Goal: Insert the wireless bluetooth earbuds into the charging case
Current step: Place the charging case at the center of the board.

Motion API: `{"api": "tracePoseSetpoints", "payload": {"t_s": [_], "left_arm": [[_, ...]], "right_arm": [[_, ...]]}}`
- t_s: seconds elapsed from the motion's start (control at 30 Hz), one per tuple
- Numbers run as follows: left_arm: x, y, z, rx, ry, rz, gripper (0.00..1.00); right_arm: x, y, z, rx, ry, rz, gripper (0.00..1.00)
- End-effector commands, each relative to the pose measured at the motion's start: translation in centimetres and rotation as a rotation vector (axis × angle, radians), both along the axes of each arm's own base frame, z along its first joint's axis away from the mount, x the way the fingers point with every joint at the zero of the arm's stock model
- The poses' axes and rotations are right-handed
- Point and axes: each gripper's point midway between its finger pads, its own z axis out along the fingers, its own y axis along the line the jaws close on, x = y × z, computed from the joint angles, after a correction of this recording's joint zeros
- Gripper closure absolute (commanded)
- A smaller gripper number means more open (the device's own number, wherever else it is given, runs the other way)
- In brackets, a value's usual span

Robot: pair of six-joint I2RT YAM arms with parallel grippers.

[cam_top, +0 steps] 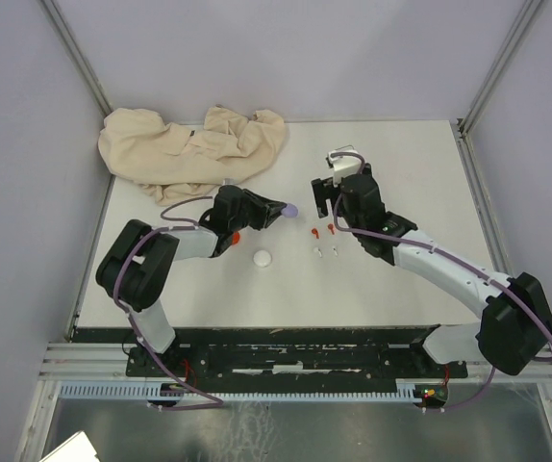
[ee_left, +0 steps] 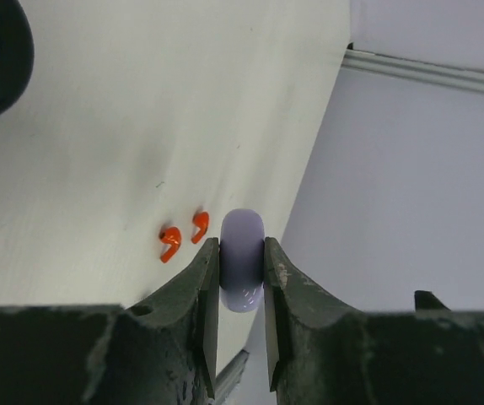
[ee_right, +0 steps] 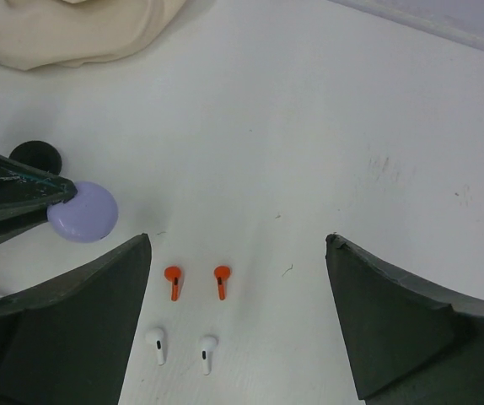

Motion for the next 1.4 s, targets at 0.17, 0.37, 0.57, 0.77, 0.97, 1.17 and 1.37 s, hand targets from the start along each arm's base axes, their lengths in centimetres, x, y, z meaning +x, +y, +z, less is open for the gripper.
{"api": "tracePoseSetpoints", "payload": {"t_s": [0.17,0.37,0.57,0.77,0.97,1.17,1.37], "left_arm": [[1.1,2.1,0.0,0.315,-0.164,-0.038,0.97],[1.0,3.3,-1.6,0.408,-0.155,-0.027,0.97],[0.7,3.7,-2.8,0.447,-0.141,-0.032,0.97],[0.4,4.0,-3.8,0.468,-0.122,-0.043,0.97],[0.1,4.3,-4.4,0.496,-0.112,-0.057,0.92],[-0.3,4.2,-5.1,0.499,-0.099,-0.072,0.82],[-0.5,4.3,-5.6,0.51,-0.089,-0.082,0.72]], "right_arm": [[-1.0,-1.4,0.2,0.048,0.077,-0.013,0.07],[-0.9,-1.4,-0.2,0.048,0.088,-0.007,0.07],[-0.8,-1.3,-0.5,0.049,0.099,-0.003,0.07],[-0.7,-1.2,-0.8,0.047,0.106,-0.001,0.07],[-0.7,-1.1,-0.9,0.05,0.111,0.004,0.07],[-0.8,-1.0,-1.2,0.05,0.121,0.007,0.07],[-0.8,-0.8,-1.3,0.056,0.128,0.014,0.07]]}}
